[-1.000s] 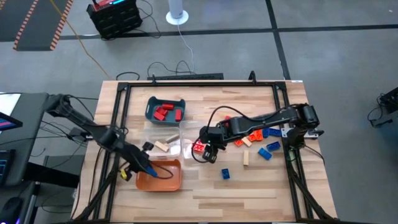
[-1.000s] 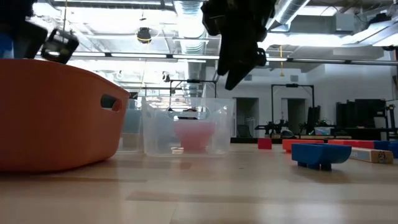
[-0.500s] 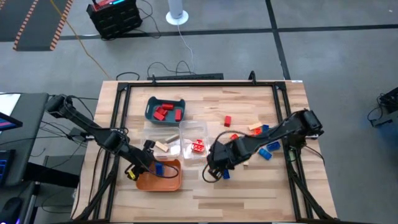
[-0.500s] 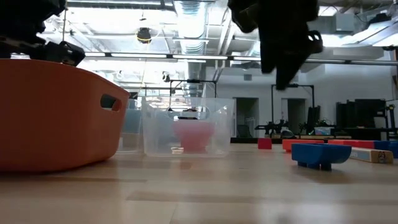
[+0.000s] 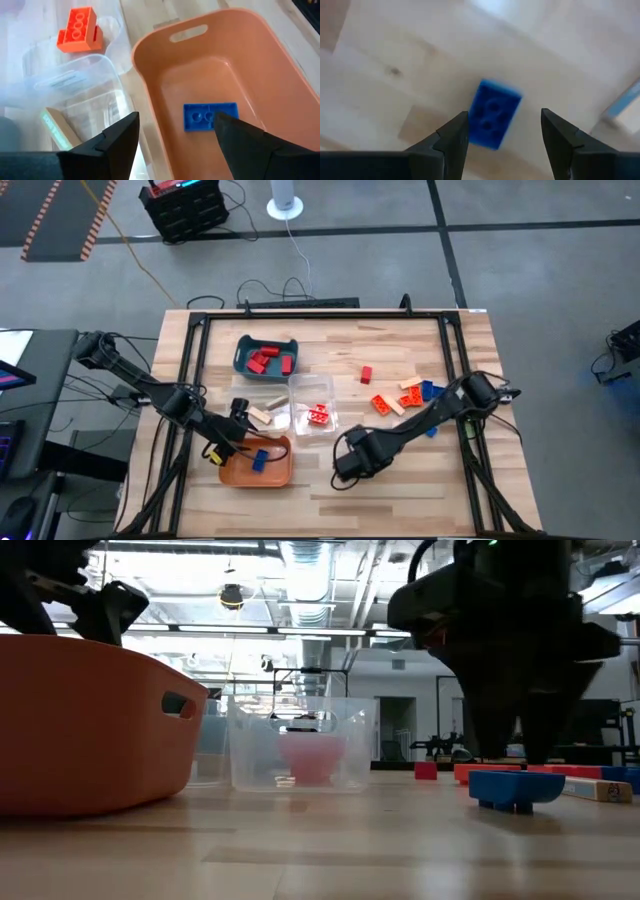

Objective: Sort blocks
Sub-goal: Put the blue game piece into the orange bin

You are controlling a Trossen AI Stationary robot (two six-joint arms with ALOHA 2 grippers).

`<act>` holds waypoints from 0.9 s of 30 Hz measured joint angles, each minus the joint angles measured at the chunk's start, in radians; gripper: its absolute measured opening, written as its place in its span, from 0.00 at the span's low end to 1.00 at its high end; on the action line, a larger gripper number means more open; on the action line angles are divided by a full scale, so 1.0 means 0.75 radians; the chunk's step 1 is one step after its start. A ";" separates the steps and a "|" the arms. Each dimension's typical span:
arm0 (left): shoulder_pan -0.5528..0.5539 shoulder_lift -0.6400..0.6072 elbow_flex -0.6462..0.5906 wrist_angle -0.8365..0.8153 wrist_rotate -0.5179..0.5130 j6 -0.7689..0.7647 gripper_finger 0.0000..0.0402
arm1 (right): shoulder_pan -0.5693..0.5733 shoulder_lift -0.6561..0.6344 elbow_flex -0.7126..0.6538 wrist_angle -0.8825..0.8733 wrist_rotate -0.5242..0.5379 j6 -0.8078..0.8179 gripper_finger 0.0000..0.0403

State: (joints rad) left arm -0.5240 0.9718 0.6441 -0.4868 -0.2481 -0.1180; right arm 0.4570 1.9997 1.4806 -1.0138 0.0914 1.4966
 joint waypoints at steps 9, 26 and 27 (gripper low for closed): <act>0.000 0.001 0.000 -0.025 0.001 -0.017 0.62 | 0.020 0.104 0.089 0.000 0.032 0.024 0.54; -0.002 0.001 0.000 -0.095 0.011 -0.038 0.62 | -0.045 0.155 0.084 0.006 0.061 -0.176 0.38; -0.004 0.001 0.000 -0.095 0.012 -0.029 0.62 | -0.045 0.155 0.084 0.007 0.060 -0.189 0.34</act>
State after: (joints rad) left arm -0.5269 0.9726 0.6441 -0.5579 -0.2394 -0.1399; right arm 0.4229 2.1159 1.5436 -1.0086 0.1368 1.3547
